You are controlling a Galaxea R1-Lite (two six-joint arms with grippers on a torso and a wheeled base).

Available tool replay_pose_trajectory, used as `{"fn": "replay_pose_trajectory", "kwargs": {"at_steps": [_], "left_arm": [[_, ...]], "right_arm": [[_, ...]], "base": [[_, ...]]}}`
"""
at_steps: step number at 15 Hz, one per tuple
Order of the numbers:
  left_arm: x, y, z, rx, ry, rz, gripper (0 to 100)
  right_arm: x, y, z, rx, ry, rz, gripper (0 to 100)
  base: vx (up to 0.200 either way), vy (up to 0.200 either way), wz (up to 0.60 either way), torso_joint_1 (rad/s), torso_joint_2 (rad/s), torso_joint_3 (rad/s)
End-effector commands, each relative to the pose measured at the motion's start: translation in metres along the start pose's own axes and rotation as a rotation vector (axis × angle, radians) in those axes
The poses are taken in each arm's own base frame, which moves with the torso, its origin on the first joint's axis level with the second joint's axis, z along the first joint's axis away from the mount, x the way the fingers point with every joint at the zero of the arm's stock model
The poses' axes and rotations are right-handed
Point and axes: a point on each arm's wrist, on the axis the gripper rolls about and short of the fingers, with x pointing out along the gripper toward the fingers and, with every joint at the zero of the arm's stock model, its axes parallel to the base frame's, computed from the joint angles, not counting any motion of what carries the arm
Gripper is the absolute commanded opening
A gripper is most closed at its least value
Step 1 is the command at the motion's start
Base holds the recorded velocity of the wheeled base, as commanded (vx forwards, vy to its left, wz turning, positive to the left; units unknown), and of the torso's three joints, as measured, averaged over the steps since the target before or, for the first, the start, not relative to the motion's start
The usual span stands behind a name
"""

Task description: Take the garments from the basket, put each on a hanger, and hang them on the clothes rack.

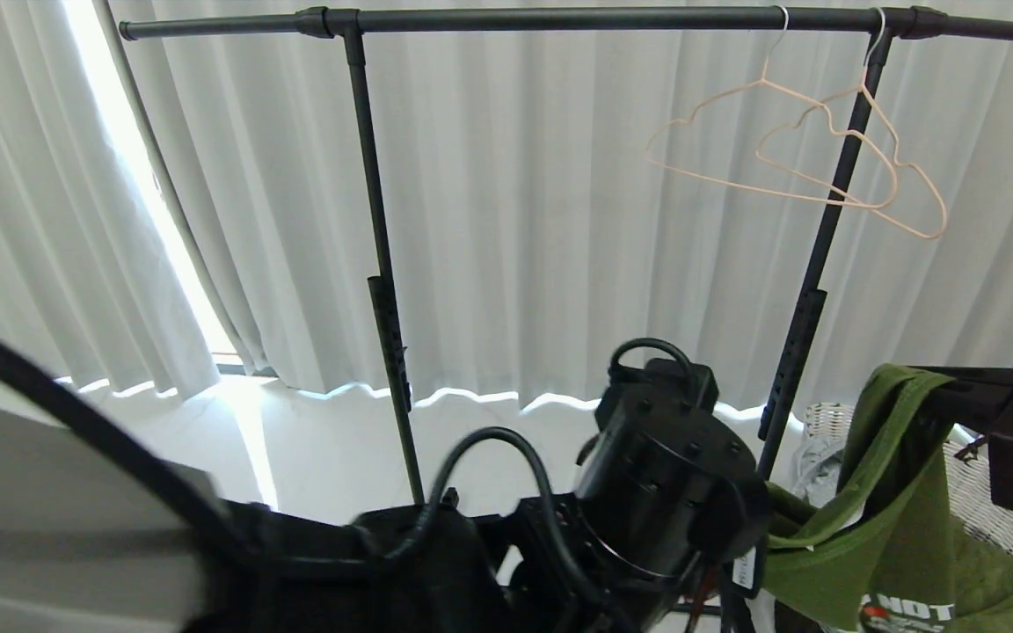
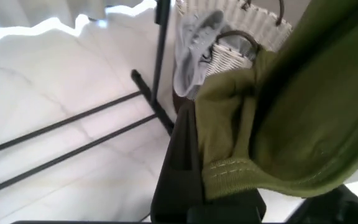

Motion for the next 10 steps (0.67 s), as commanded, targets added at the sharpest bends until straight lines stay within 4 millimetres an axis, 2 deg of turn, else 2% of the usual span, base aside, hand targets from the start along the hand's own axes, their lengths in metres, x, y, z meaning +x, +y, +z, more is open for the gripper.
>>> {"fn": "replay_pose_trajectory", "kwargs": {"at_steps": [1,4,6,8,10], "left_arm": [[-0.094,0.026,0.026,-0.025,-0.044,0.026,0],[-0.157,0.042,0.03,-0.004,-0.054,0.134,0],[-0.19,0.049,0.036,0.107,-0.062,0.212,0],[-0.206,0.054,0.039,0.218,-0.07,0.289,0],[-0.217,0.052,0.062,0.315,-0.148,0.4,0]], "right_arm": [[-0.001,0.002,0.0,-0.02,-0.008,0.022,0],[-0.008,0.012,0.002,-0.075,-0.055,0.086,0],[-0.01,0.018,0.006,-0.087,-0.1,0.116,0],[-0.01,0.02,0.009,-0.09,-0.127,0.128,0],[-0.01,0.021,0.017,-0.088,-0.19,0.131,0]], "base": [[0.0,0.0,0.0,0.0,0.0,0.0],[0.0,0.0,0.0,0.0,0.0,0.0],[0.0,0.0,0.0,0.0,0.0,0.0],[0.0,0.0,0.0,0.0,0.0,0.0],[0.0,0.0,0.0,0.0,0.0,0.0]]}}
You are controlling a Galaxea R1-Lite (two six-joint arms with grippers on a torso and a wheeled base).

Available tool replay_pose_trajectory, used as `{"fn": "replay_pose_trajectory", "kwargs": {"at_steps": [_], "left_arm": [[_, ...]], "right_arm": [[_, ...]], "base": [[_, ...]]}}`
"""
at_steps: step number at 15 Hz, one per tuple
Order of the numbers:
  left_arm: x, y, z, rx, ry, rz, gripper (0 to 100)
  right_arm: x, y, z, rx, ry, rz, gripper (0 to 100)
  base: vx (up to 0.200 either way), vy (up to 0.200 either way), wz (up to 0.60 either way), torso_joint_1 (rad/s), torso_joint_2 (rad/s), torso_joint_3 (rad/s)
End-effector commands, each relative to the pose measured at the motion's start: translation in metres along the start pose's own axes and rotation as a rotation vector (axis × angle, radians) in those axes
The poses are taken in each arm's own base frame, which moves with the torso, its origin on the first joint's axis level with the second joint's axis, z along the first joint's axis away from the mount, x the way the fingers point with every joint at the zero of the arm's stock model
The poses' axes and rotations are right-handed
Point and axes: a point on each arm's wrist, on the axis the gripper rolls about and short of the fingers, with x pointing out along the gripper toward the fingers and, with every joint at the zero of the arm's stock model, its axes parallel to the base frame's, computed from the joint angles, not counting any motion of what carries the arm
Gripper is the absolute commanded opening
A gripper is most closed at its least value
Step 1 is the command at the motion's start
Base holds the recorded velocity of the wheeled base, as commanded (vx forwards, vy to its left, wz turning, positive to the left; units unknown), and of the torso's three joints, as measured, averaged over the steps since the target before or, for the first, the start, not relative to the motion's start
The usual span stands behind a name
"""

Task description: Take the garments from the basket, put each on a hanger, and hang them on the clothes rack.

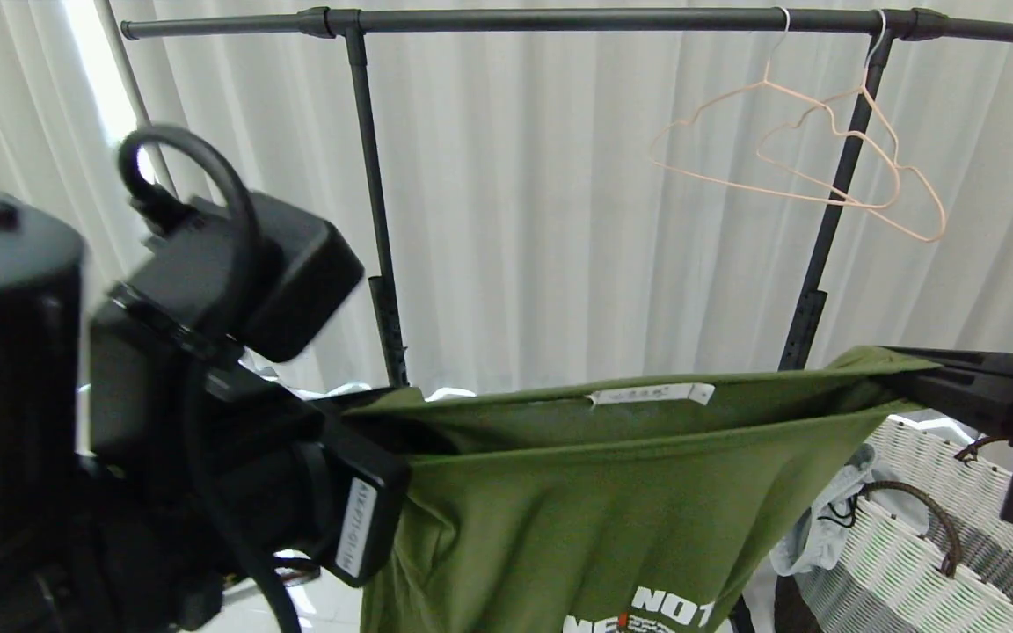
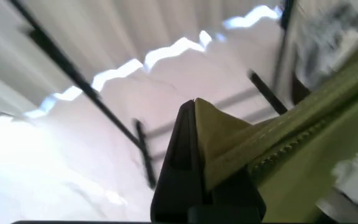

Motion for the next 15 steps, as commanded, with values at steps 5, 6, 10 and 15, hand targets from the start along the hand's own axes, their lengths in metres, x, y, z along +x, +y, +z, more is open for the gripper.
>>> {"fn": "replay_pose_trajectory", "kwargs": {"at_steps": [5,6,10,15], "left_arm": [[-0.034,0.025,0.088,-0.072,-0.247,0.063,0],[-0.036,0.026,0.094,-0.067,-0.241,0.061,0],[-0.035,0.027,0.091,-0.033,-0.199,0.066,0],[-0.036,0.03,0.093,-0.045,-0.21,0.073,0]], "right_arm": [[0.006,-0.016,0.059,0.002,-0.167,-0.029,0],[0.007,-0.019,0.069,0.0,-0.175,-0.032,0],[-0.006,-0.026,0.091,0.001,-0.175,-0.032,0],[-0.018,-0.025,0.089,-0.001,-0.147,-0.023,0]], "base": [[0.0,0.0,0.0,0.0,0.0,0.0],[0.0,0.0,0.0,0.0,0.0,0.0],[0.0,0.0,0.0,0.0,0.0,0.0],[0.0,0.0,0.0,0.0,0.0,0.0]]}}
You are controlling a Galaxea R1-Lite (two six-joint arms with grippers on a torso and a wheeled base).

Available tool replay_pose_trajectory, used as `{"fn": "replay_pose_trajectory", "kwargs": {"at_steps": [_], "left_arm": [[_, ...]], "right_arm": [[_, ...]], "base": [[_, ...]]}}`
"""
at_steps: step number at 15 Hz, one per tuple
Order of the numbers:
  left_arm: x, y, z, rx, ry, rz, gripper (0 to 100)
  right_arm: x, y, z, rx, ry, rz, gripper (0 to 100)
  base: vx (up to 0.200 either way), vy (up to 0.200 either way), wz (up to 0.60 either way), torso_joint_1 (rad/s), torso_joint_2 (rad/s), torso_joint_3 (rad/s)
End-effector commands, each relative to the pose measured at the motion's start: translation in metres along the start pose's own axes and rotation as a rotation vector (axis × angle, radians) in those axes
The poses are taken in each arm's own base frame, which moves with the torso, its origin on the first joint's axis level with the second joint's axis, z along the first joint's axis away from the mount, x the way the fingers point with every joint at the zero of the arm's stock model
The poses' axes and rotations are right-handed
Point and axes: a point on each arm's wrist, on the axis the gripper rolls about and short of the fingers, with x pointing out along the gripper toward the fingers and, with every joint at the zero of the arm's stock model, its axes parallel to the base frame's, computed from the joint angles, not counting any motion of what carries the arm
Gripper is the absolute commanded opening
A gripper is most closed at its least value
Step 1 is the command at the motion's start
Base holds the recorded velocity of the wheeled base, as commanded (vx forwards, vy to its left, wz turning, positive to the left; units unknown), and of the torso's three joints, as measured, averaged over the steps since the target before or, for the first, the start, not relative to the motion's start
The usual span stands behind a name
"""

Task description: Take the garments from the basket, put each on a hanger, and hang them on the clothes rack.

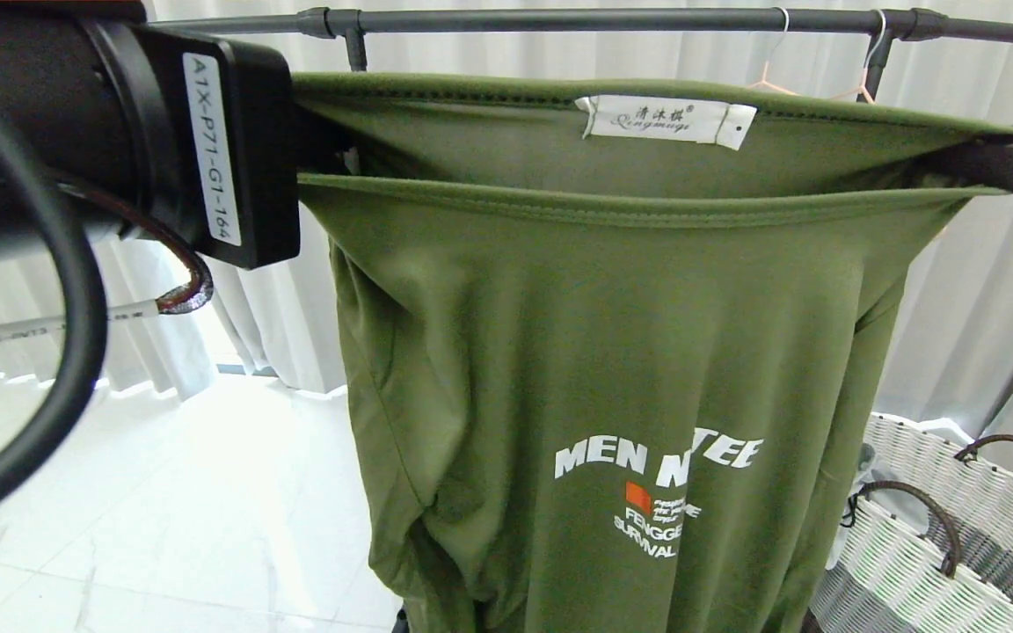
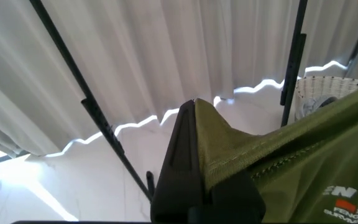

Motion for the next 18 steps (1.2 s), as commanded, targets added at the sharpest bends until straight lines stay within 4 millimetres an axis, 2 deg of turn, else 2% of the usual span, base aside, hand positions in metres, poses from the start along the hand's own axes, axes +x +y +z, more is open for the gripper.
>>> {"fn": "replay_pose_trajectory", "kwargs": {"at_steps": [1,3,5,6,7,8,10,12,15,18], "left_arm": [[0.002,0.0,0.0,0.0,0.002,0.003,0],[0.003,0.0,0.0,-0.004,0.0,0.005,0],[0.005,-0.002,0.004,-0.019,-0.022,0.001,0],[0.009,-0.005,0.006,-0.027,-0.037,-0.024,0],[0.011,-0.006,0.006,-0.03,-0.042,-0.034,0],[0.013,-0.009,0.006,-0.031,-0.041,-0.048,0],[0.015,-0.01,0.005,-0.03,-0.038,-0.065,0],[0.015,-0.011,0.003,-0.029,-0.035,-0.072,0],[0.011,-0.009,0.003,-0.083,-0.017,-0.076,0],[-0.014,0.005,-0.011,-0.094,0.145,-0.095,0]], "right_arm": [[-0.008,-0.001,0.002,0.0,-0.007,-0.002,0],[-0.028,0.003,0.002,-0.001,0.009,0.044,0],[-0.054,0.01,0.0,-0.002,0.044,0.171,0],[-0.071,0.016,-0.004,0.0,0.08,0.309,0],[-0.075,0.019,-0.006,0.001,0.087,0.37,0],[-0.076,0.024,-0.006,0.0,0.069,0.477,0],[-0.074,0.033,-0.005,-0.001,0.054,0.586,0],[-0.074,0.037,-0.004,0.02,0.053,0.626,0],[-0.073,0.034,-0.005,0.024,0.071,0.561,0],[-0.057,0.027,-0.004,0.031,0.097,0.388,0]], "base": [[0.0,0.0,0.0,0.0,0.0,0.0],[0.0,0.0,0.0,0.0,0.0,0.0],[0.0,0.0,0.0,0.0,0.0,0.0],[0.0,0.0,0.0,0.0,0.0,0.0],[0.0,0.0,0.0,0.0,0.0,0.0],[0.0,0.0,0.0,0.0,0.0,0.0],[0.0,0.0,0.0,0.0,0.0,0.0],[0.0,0.0,0.0,0.0,0.0,0.0],[0.0,0.0,0.0,0.0,0.0,0.0],[0.0,0.0,0.0,0.0,0.0,0.0]]}}
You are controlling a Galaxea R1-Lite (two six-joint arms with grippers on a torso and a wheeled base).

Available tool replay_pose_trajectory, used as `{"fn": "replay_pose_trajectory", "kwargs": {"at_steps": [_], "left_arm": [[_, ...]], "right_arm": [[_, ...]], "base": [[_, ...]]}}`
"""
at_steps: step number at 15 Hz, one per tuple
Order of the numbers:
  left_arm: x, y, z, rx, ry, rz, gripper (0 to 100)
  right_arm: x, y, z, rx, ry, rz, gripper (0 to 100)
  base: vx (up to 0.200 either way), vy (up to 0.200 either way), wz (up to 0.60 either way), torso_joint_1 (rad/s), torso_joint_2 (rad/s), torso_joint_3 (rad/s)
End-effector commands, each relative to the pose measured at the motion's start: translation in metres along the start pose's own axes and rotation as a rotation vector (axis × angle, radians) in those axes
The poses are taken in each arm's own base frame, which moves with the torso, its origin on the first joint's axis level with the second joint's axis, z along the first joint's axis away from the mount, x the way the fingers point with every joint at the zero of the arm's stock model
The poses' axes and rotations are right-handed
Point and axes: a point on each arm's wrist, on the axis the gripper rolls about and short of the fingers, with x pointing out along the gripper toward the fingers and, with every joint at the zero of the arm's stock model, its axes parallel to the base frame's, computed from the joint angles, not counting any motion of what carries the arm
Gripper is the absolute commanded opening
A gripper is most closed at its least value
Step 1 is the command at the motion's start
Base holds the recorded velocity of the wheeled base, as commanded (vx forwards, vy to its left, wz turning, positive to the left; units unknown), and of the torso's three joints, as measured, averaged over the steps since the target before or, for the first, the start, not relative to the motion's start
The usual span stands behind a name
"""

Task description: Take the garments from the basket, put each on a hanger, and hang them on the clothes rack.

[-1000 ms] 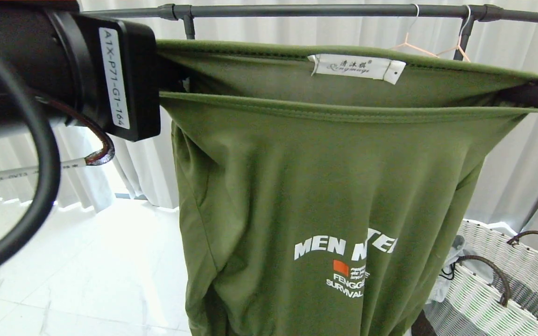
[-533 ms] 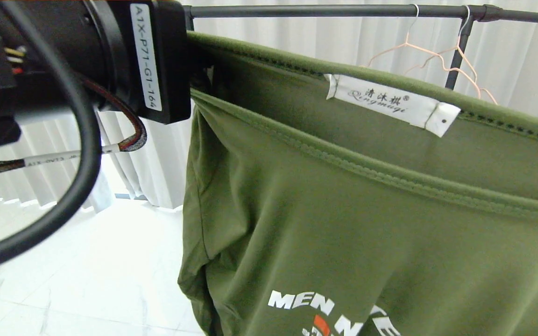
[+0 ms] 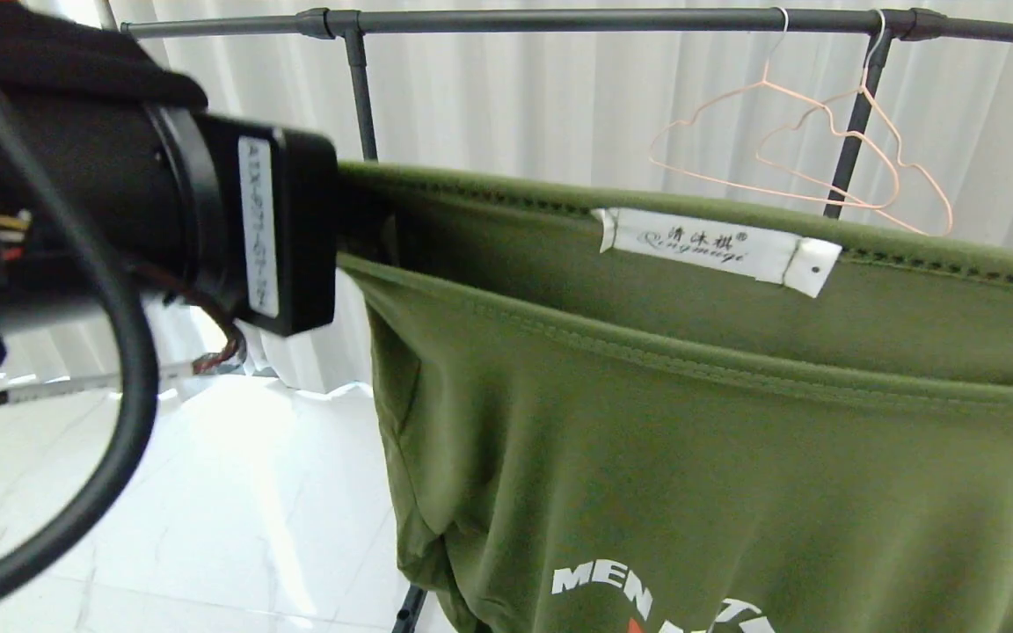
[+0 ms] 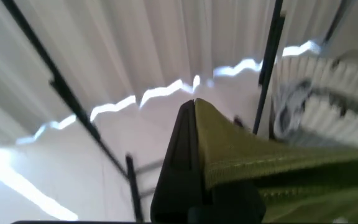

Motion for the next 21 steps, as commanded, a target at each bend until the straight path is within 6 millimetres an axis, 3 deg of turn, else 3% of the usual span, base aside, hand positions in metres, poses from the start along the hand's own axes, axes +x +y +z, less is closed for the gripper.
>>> {"fn": "replay_pose_trajectory", "kwargs": {"at_steps": [1,6,8,10,16,17,19,21], "left_arm": [[-0.027,0.01,0.0,-0.076,0.038,-0.039,0],[-0.085,0.003,-0.002,-0.307,0.129,-0.345,0],[-0.107,0.001,-0.005,-0.359,0.143,-0.491,0],[-0.116,0.003,-0.006,-0.37,0.144,-0.544,0],[-0.107,0.007,-0.002,-0.242,0.092,-0.473,0],[-0.079,0.018,0.011,-0.188,0.065,-0.27,0],[-0.065,0.029,0.027,-0.165,0.038,-0.258,0],[-0.056,0.027,0.028,-0.133,0.056,-0.292,0]], "right_arm": [[0.018,-0.009,0.004,0.007,-0.01,-0.062,0],[0.086,-0.029,0.02,-0.015,-0.157,-0.113,0],[0.101,-0.033,0.024,-0.025,-0.206,-0.124,0],[0.103,-0.033,0.024,-0.025,-0.21,-0.125,0],[0.091,-0.035,0.017,-0.003,-0.145,-0.266,0],[0.077,-0.043,0.011,0.021,-0.058,-0.362,0],[0.067,-0.055,0.019,0.067,-0.069,-0.435,0],[0.062,-0.055,0.022,0.136,-0.08,-0.437,0]], "base": [[0.0,0.0,0.0,0.0,0.0,0.0],[0.0,0.0,0.0,0.0,0.0,0.0],[0.0,0.0,0.0,0.0,0.0,0.0],[0.0,0.0,0.0,0.0,0.0,0.0],[0.0,0.0,0.0,0.0,0.0,0.0],[0.0,0.0,0.0,0.0,0.0,0.0],[0.0,0.0,0.0,0.0,0.0,0.0],[0.0,0.0,0.0,0.0,0.0,0.0]]}}
